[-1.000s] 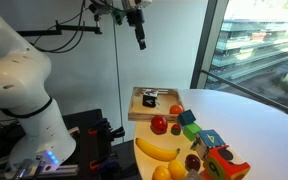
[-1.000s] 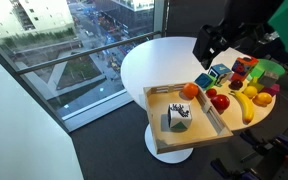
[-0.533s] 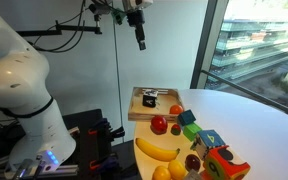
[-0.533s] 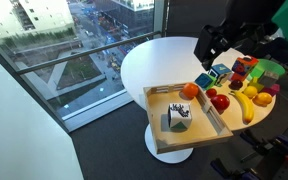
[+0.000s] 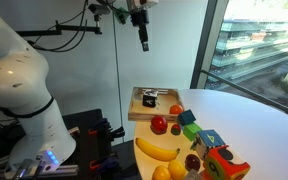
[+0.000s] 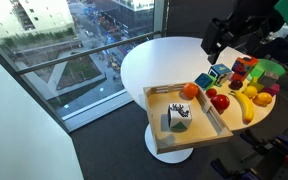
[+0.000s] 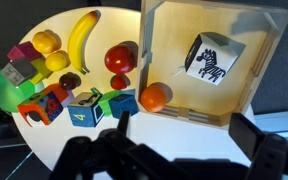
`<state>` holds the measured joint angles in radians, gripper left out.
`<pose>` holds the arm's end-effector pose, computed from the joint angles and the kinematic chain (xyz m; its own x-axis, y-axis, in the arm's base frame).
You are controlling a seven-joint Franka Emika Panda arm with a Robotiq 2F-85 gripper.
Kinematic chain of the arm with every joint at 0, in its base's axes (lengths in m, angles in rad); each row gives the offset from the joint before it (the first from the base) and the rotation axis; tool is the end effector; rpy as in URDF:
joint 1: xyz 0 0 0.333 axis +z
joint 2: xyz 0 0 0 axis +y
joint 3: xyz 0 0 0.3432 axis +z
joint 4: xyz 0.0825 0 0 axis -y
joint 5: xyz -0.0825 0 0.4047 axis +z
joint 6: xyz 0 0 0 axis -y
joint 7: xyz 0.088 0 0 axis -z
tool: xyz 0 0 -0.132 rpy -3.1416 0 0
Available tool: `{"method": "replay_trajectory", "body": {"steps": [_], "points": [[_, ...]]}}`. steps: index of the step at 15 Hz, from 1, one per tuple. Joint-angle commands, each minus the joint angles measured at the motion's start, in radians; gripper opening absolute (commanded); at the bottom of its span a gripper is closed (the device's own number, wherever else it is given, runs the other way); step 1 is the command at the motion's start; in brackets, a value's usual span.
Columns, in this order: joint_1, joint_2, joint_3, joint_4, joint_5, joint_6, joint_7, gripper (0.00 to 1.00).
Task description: Put the plastic apple in the bowl
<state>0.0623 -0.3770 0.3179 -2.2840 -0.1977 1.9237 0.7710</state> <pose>0.4243 0.1592 0.4913 0.9308 -0.3086 0.1957 -0.3487 -0.9105 0.2224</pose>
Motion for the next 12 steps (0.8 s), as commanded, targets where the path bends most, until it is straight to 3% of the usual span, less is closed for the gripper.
{"method": "replay_trajectory", "body": {"steps": [1, 12], "points": [[0.017, -0.04, -0.054, -0.03, 0.034, -0.006, -0.053, 1.0], [-0.018, -0.113, -0.182, -0.154, 0.14, 0.014, -0.22, 1.0]]}}
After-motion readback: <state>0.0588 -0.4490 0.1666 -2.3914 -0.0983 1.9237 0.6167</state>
